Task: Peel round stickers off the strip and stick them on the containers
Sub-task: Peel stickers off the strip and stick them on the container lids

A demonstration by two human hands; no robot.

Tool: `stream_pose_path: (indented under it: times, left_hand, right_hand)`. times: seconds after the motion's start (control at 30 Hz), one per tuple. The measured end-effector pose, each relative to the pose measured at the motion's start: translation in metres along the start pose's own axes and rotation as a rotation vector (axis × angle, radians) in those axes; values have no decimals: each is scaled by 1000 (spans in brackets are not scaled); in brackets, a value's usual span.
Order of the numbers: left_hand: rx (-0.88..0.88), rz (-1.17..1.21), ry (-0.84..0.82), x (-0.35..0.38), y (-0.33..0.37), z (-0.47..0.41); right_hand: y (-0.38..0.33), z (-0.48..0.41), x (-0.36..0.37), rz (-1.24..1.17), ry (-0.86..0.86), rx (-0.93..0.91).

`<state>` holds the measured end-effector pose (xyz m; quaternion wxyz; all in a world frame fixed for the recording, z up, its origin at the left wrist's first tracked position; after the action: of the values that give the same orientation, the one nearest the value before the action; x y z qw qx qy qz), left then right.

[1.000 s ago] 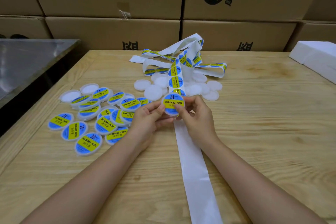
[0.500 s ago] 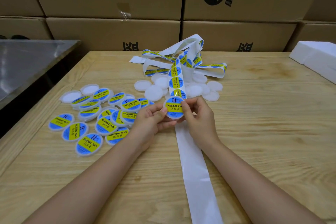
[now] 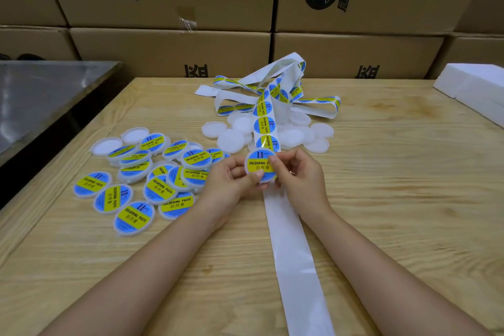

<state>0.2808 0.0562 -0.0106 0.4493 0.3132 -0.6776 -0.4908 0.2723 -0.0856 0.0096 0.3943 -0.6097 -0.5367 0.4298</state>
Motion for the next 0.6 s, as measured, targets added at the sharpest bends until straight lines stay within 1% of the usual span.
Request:
stream_pose_path:
  times: [0.1, 0.23, 0.3, 0.43, 0.53, 0.6]
  left_hand:
    - [-23, -76, -5, 4, -1, 1]
    - [-38, -157, 1, 7, 1, 1]
    - [-48, -159, 34, 5, 2, 0]
    - [-94, -153, 153, -3, 4, 2]
    - [-18, -238, 259, -14, 26, 4]
    - [85, -363, 351, -27, 55, 7]
  right_hand:
    - [5, -1, -6, -31, 55, 46]
    - [8, -1, -9, -44, 68, 82]
    - [6, -1, -7, -37, 53, 72]
    - [0, 0, 3, 29, -15, 44]
    - [-6, 1, 6, 75, -38, 10]
    - [-7, 2, 1, 77, 9, 16]
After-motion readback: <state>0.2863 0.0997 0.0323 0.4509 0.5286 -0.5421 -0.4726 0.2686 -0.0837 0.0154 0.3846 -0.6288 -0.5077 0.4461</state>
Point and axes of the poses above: each hand's wrist, its own z-axis away from the middle knuckle, its own x-axis out of the palm, y = z × x, the point moved 10 cm from there along -z, towards the middle knuckle, and after that the axes turned 12 degrees about -y, right-handed, at the moved point
